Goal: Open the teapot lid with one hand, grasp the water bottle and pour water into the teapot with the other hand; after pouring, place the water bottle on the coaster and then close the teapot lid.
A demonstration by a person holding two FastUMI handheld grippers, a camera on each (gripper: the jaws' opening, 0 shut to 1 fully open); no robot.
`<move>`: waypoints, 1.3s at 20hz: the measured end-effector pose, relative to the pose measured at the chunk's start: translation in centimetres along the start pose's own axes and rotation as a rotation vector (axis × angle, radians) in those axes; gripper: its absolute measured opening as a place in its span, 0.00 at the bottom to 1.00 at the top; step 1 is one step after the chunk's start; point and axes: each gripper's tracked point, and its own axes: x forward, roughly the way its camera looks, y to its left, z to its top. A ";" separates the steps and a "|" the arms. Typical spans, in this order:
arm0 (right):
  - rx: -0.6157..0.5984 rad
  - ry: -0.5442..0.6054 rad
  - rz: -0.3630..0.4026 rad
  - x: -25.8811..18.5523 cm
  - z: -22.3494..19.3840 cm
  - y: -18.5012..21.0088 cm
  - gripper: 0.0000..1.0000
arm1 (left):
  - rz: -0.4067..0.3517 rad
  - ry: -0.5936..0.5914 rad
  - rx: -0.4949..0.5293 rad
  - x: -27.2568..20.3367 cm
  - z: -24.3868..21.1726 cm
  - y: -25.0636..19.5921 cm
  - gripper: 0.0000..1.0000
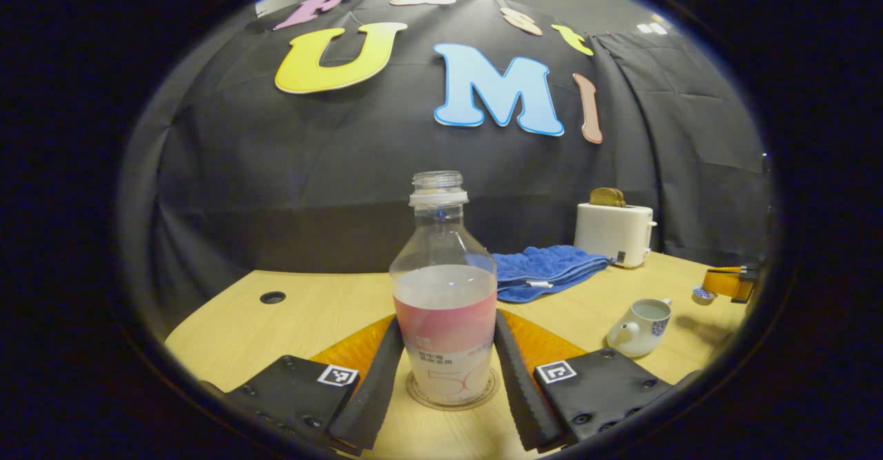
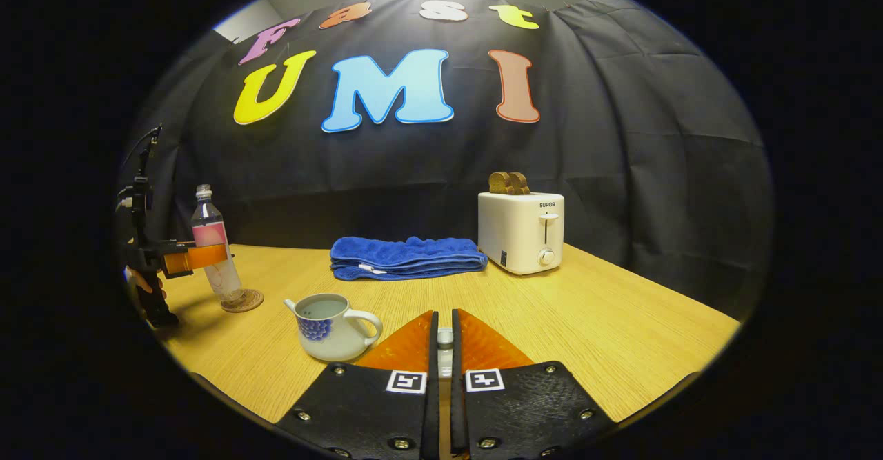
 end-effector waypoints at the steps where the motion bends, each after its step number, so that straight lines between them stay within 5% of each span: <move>1: 0.002 -0.003 0.002 0.0 0.1 0.0 0.06 | 0.000 0.000 0.002 0.2 0.0 -0.2 0.84; 12: 0.021 -0.026 0.000 -0.4 0.8 -0.4 0.06 | 0.009 0.038 0.011 1.6 -1.6 -0.9 0.87; 15: 0.021 -0.023 -0.001 -0.3 0.8 -0.4 0.06 | 0.020 0.040 -0.001 1.5 -1.7 -0.8 1.00; 26: 0.031 -0.040 0.026 0.0 1.6 1.1 0.06 | 0.035 0.067 -0.063 -2.5 -2.6 0.0 1.00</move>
